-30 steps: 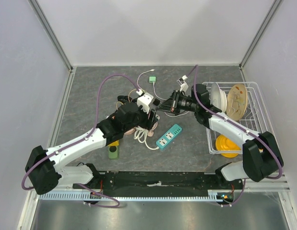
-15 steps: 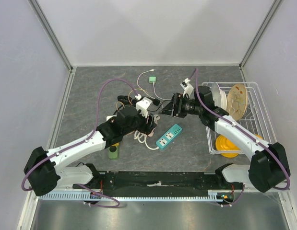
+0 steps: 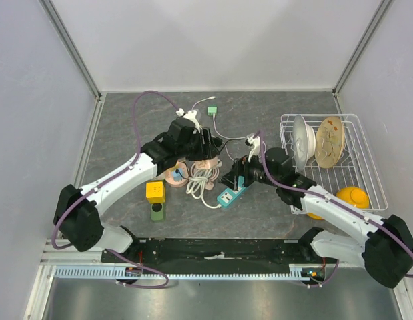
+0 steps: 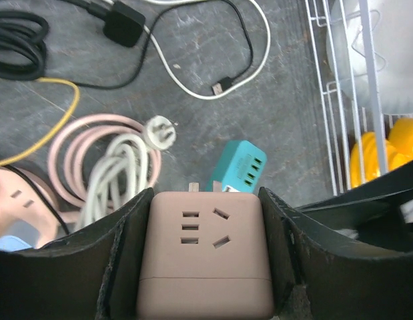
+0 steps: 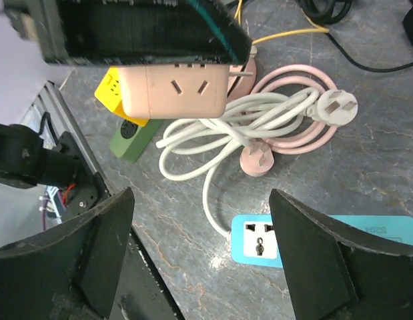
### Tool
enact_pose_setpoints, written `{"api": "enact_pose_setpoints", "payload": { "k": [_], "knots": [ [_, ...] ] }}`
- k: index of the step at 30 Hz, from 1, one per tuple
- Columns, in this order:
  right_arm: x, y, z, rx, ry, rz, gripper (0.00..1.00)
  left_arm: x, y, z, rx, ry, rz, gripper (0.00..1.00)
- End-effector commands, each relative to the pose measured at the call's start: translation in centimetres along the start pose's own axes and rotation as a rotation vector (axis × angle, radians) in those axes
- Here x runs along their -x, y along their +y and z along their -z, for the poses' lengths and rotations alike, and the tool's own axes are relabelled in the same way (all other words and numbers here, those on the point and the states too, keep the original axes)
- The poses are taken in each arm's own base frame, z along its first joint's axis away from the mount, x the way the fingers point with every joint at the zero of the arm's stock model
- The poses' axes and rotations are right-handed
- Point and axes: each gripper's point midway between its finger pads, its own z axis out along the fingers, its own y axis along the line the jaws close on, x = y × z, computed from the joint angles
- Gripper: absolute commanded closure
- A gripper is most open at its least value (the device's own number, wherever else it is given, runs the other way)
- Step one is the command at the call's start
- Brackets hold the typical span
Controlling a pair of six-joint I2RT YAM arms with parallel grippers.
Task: Insert the plug
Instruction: Adjust the plug.
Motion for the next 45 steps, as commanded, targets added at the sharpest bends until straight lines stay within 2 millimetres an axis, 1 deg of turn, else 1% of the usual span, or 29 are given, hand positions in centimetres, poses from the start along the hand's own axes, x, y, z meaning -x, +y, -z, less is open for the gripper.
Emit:
{"api": "enact_pose_setpoints", "payload": {
  "k": [1,2,3,5,6,9,10,11,13,19,20,22,24,28,29,33,36,37,38,40,41,43,44,45],
  "knots": [
    [2.9,0.3,-1.2,-0.019,-0.203,0.089,0.09,0.3,-3.0,1.1,-0.063,0.07,0.167,0.96],
    [2.6,0.3,-1.5,-0.015,-0.216,0.082,0.09,0.1,-3.2,1.1,-0.065,0.079,0.189,0.95],
    [3.8,0.9,-1.5,0.015,-0.273,0.085,0.08,0.0,-3.5,1.2,-0.081,0.089,0.198,0.95],
    [4.1,1.2,-2.1,0.032,-0.29,0.062,0.06,0.0,-3.8,1.4,-0.09,0.096,0.215,0.94],
    [4.9,1.7,-2.2,0.052,-0.32,0.061,0.06,-0.1,-3.8,1.4,-0.092,0.1,0.221,0.94],
    [5.7,2.8,-2.7,0.116,-0.346,0.027,0.04,-0.4,-3.9,1.5,-0.096,0.107,0.233,0.94],
    [5.5,3.1,-3.1,0.134,-0.337,0.017,0.04,-0.4,-3.9,1.6,-0.095,0.108,0.237,0.93],
    [5.9,3.8,-3.2,0.163,-0.345,0.002,0.04,-0.4,-3.9,1.6,-0.097,0.108,0.236,0.93],
    [5.7,4.0,-3.8,0.177,-0.337,-0.014,0.03,-0.4,-3.9,1.7,-0.098,0.106,0.246,0.93],
    [6.1,5.5,-3.8,0.227,-0.354,-0.04,0.03,-0.2,-3.9,1.9,-0.095,0.094,0.255,0.92],
    [6.2,5.5,-3.8,0.226,-0.359,-0.039,0.03,-0.2,-3.9,1.9,-0.097,0.092,0.255,0.92],
    [6.5,5.9,-3.7,0.238,-0.363,-0.048,0.03,-0.3,-3.7,1.6,-0.087,0.093,0.257,0.92],
    [6.7,5.7,-3.8,0.221,-0.378,-0.062,0.03,-0.3,-3.8,1.5,-0.092,0.097,0.259,0.91],
    [6.3,4.9,-4.4,0.186,-0.377,-0.091,0.04,-0.2,-4.5,1.6,-0.113,0.1,0.266,0.91],
    [6.5,5.0,-4.4,0.191,-0.389,-0.091,0.04,-0.3,-4.6,1.6,-0.116,0.101,0.265,0.91],
    [6.2,4.5,-4.9,0.177,-0.395,-0.118,0.08,-0.7,-5.0,1.9,-0.128,0.11,0.282,0.9],
    [6.4,4.5,-5.1,0.182,-0.405,-0.127,0.11,-0.7,-5.3,2.1,-0.141,0.102,0.301,0.89],
    [6.3,4.4,-5.1,0.181,-0.405,-0.131,0.13,-0.6,-5.4,2.3,-0.146,0.095,0.303,0.89],
    [6.4,4.4,-5.1,0.181,-0.407,-0.134,0.18,-0.4,-5.3,2.4,-0.141,0.086,0.303,0.89],
    [6.2,4.3,-4.9,0.176,-0.405,-0.137,0.24,-0.3,-5.2,2.5,-0.139,0.077,0.3,0.87],
    [6.0,4.3,-4.9,0.173,-0.4,-0.137,0.35,0.0,-5.2,2.7,-0.137,0.064,0.298,0.85],
    [5.5,4.1,-4.6,0.163,-0.385,-0.141,0.49,0.1,-4.9,2.8,-0.129,0.051,0.283,0.82],
    [5.4,4.1,-4.5,0.16,-0.381,-0.141,0.66,0.4,-4.8,3.0,-0.124,0.033,0.274,0.75],
    [5.3,4.2,-4.1,0.161,-0.381,-0.142,0.76,0.6,-4.6,3.1,-0.123,0.023,0.247,0.71]
  ]
}}
